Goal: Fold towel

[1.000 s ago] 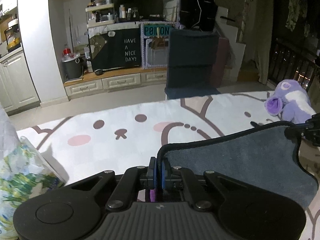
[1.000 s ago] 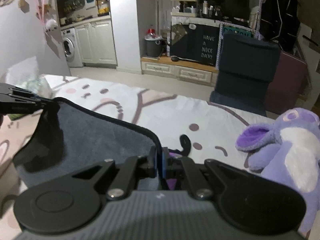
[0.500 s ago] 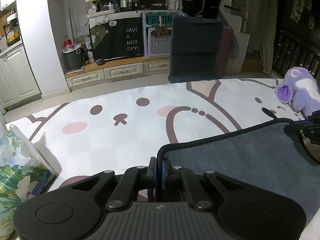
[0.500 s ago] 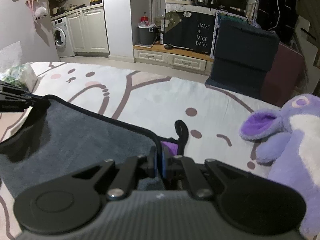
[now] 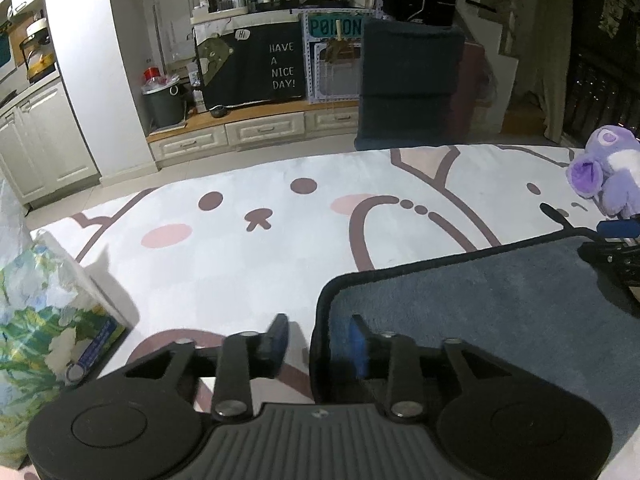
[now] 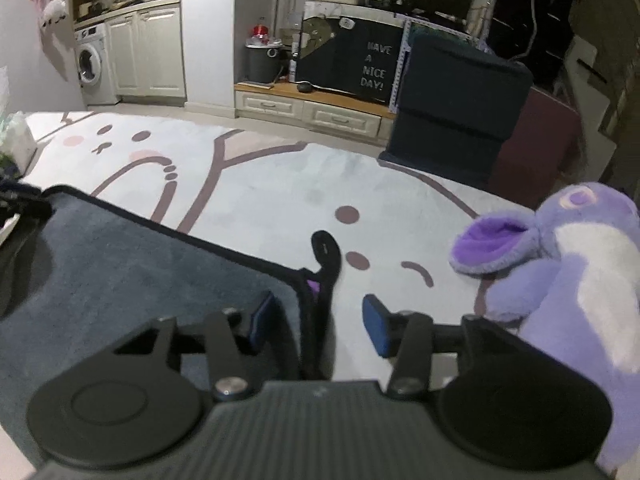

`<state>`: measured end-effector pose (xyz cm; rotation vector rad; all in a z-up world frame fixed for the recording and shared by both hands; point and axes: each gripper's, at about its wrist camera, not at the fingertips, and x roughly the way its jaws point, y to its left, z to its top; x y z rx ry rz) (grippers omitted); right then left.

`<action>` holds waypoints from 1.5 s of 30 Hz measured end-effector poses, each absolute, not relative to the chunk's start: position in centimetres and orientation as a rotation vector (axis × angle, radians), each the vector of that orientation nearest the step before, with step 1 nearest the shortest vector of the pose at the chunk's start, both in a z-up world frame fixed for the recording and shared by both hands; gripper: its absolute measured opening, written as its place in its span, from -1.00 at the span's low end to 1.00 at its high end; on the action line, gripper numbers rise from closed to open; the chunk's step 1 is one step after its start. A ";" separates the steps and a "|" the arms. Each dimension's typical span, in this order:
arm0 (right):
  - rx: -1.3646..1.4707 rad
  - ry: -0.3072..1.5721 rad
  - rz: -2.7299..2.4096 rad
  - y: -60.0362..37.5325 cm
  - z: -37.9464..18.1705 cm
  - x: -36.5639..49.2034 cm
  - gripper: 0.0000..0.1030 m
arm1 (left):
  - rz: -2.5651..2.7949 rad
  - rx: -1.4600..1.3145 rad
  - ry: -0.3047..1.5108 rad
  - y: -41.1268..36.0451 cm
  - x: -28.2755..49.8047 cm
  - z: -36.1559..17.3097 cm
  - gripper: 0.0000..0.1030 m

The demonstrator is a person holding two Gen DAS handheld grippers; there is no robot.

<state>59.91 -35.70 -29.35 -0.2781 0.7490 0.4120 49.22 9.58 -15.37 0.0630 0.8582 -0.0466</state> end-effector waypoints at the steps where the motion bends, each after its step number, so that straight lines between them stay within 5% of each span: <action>1: -0.267 0.749 0.410 -35.9 -29.1 59.8 0.11 | -0.044 0.065 0.862 9.6 49.0 -15.2 -0.17; 9: -0.202 0.731 0.427 -36.9 -27.0 58.1 0.49 | -0.030 0.067 0.847 8.6 46.9 -13.0 0.41; 21: -0.153 0.689 0.454 -37.9 -21.8 53.0 0.83 | -0.024 0.055 0.798 6.8 42.7 -8.1 0.82; 30: -0.117 0.680 0.450 -38.5 -19.5 49.3 0.97 | -0.019 0.043 0.756 6.1 39.2 -4.9 1.00; 45: -0.076 0.615 0.481 -39.8 -14.7 41.9 0.99 | 0.001 0.003 0.718 5.1 32.6 -1.0 1.00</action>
